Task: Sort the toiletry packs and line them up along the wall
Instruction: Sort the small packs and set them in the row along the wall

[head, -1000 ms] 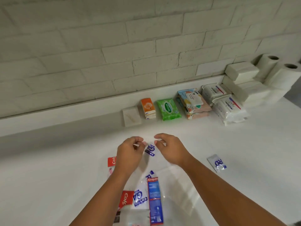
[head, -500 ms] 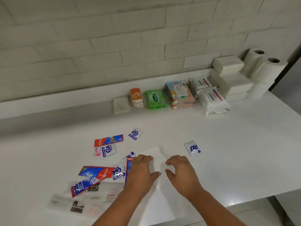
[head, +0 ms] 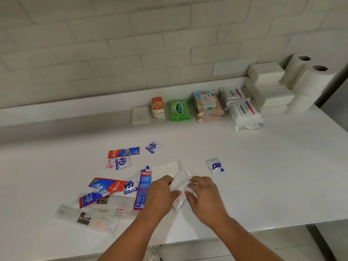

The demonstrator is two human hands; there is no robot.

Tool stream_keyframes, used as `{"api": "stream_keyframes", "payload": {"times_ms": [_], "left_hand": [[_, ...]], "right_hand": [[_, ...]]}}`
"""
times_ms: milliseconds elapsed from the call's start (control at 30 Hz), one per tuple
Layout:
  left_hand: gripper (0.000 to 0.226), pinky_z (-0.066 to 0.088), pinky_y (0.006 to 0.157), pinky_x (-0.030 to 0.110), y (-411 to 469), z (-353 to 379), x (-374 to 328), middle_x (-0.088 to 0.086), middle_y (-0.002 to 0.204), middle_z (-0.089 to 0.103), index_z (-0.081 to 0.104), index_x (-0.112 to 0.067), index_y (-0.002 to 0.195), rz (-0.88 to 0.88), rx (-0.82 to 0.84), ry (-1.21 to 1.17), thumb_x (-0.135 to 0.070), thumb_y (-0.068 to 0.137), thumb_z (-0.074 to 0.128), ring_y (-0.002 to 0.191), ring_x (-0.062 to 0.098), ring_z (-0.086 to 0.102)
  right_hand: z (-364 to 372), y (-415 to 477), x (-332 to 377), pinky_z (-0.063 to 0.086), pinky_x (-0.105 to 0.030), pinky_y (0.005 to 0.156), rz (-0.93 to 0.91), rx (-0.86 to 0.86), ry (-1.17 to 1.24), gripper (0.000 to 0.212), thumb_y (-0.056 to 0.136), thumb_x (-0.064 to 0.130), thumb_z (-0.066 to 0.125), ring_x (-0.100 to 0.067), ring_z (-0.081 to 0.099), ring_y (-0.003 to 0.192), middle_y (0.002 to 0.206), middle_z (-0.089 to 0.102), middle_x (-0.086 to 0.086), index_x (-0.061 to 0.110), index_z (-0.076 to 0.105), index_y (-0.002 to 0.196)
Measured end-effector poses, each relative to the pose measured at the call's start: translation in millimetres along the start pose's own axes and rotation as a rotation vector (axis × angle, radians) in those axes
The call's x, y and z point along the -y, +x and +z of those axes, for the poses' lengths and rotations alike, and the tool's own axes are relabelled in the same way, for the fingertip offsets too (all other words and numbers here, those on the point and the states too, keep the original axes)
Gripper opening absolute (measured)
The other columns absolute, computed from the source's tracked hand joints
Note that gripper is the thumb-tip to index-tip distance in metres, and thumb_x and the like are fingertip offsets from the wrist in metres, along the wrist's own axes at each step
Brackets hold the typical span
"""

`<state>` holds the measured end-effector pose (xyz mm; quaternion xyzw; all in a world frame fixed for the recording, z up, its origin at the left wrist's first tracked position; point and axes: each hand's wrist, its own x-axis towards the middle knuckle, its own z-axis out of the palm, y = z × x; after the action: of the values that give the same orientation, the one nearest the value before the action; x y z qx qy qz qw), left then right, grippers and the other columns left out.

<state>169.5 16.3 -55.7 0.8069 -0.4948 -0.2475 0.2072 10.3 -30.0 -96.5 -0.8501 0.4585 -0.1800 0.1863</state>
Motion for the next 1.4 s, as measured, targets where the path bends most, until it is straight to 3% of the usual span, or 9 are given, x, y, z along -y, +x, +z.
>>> {"api": "stream_keyframes", "payload": {"times_ms": [167, 300, 400, 600, 800, 967, 1167, 1300, 1400], "left_hand": [[0.015, 0.043, 0.064, 0.016, -12.8, 0.6, -12.9, -0.013, 0.081, 0.062, 0.069, -0.026, 0.087, 0.22, -0.253, -0.153, -0.013, 0.082, 0.075, 0.072, 0.002, 0.058], [0.03, 0.047, 0.074, 0.017, -18.2, 3.0, -20.6, -0.014, 0.092, 0.061, 0.074, -0.024, 0.093, 0.445, -0.366, -0.145, -0.002, 0.073, 0.08, 0.084, 0.004, 0.058], [0.039, 0.046, 0.086, 0.02, -17.6, 5.3, -18.2, -0.012, 0.102, 0.064, 0.075, -0.024, 0.102, 0.555, -0.388, -0.066, -0.002, 0.07, 0.08, 0.098, 0.01, 0.057], [0.038, 0.044, 0.098, 0.022, -10.7, -3.5, -7.5, -0.021, 0.12, 0.06, 0.067, -0.033, 0.117, 0.541, -0.26, -0.17, -0.03, 0.08, 0.076, 0.116, 0.004, 0.054], [0.039, 0.053, 0.083, 0.022, 19.7, -47.6, 11.8, -0.02, 0.112, 0.062, 0.056, -0.036, 0.127, 0.093, -0.246, -0.523, -0.032, 0.09, 0.07, 0.097, 0.004, 0.063], [0.006, 0.056, 0.072, 0.019, 59.5, -88.5, 40.8, -0.007, 0.086, 0.075, 0.072, -0.024, 0.097, 0.034, -0.073, -0.615, -0.023, 0.093, 0.068, 0.083, 0.013, 0.071], [0.006, 0.049, 0.058, 0.013, 108.1, -125.3, 72.0, 0.001, 0.074, 0.075, 0.076, -0.016, 0.09, -0.033, -0.126, -0.702, -0.012, 0.09, 0.071, 0.06, 0.002, 0.063], [0.005, 0.057, 0.067, 0.024, 141.9, -144.3, 88.5, -0.001, 0.079, 0.077, 0.076, -0.016, 0.092, -0.058, -0.056, -0.714, -0.015, 0.09, 0.071, 0.072, 0.013, 0.072], [0.004, 0.053, 0.062, 0.024, 178.2, -155.8, 101.4, -0.001, 0.069, 0.072, 0.074, -0.016, 0.086, -0.089, -0.076, -0.701, -0.012, 0.089, 0.073, 0.058, 0.014, 0.061]], "right_hand": [[-36.4, 6.9, 15.7, 0.044, -0.014, 0.082, 0.27, 0.049, 0.607, 0.027, 0.099, 0.037, 0.052, -0.01, 0.062, 0.096, 0.1, 0.07, 0.008, 0.021, 0.073, 0.101], [-47.0, 20.2, 22.3, 0.057, -0.038, 0.085, 0.412, 0.085, 1.001, 0.053, 0.093, 0.053, 0.054, -0.03, 0.069, 0.087, 0.086, 0.07, -0.019, 0.002, 0.069, 0.086], [-53.8, 27.3, 26.9, 0.058, -0.046, 0.086, 0.476, 0.051, 1.193, 0.036, 0.097, 0.031, 0.055, -0.039, 0.069, 0.092, 0.093, 0.069, -0.027, -0.002, 0.069, 0.089], [-56.0, 50.3, 26.6, 0.054, -0.057, 0.089, 0.541, -0.055, 1.185, 0.026, 0.1, 0.016, 0.048, -0.041, 0.067, 0.098, 0.098, 0.073, -0.016, 0.015, 0.073, 0.094], [-35.6, 91.6, 52.5, 0.053, -0.057, 0.091, 0.502, -0.047, 1.09, 0.022, 0.1, 0.022, 0.049, -0.033, 0.069, 0.097, 0.099, 0.075, -0.007, 0.017, 0.071, 0.099], [-13.4, 129.8, 82.0, 0.055, -0.056, 0.089, 0.471, 0.01, 1.075, 0.021, 0.099, 0.025, 0.052, -0.034, 0.07, 0.095, 0.096, 0.074, -0.01, 0.015, 0.07, 0.094], [9.8, 179.2, 111.9, 0.061, -0.046, 0.076, 0.481, 0.162, 1.054, 0.012, 0.093, 0.014, 0.064, -0.025, 0.073, 0.09, 0.097, 0.076, -0.004, 0.014, 0.07, 0.103], [28.4, 215.1, 124.3, 0.062, -0.045, 0.068, 0.5, 0.093, 0.987, 0.009, 0.092, 0.01, 0.064, -0.029, 0.073, 0.086, 0.096, 0.075, -0.009, 0.009, 0.068, 0.1], [39.0, 246.0, 132.0, 0.062, -0.047, 0.067, 0.531, 0.042, 0.964, 0.012, 0.091, 0.01, 0.065, -0.025, 0.07, 0.075, 0.086, 0.07, -0.013, -0.001, 0.065, 0.095]]}}
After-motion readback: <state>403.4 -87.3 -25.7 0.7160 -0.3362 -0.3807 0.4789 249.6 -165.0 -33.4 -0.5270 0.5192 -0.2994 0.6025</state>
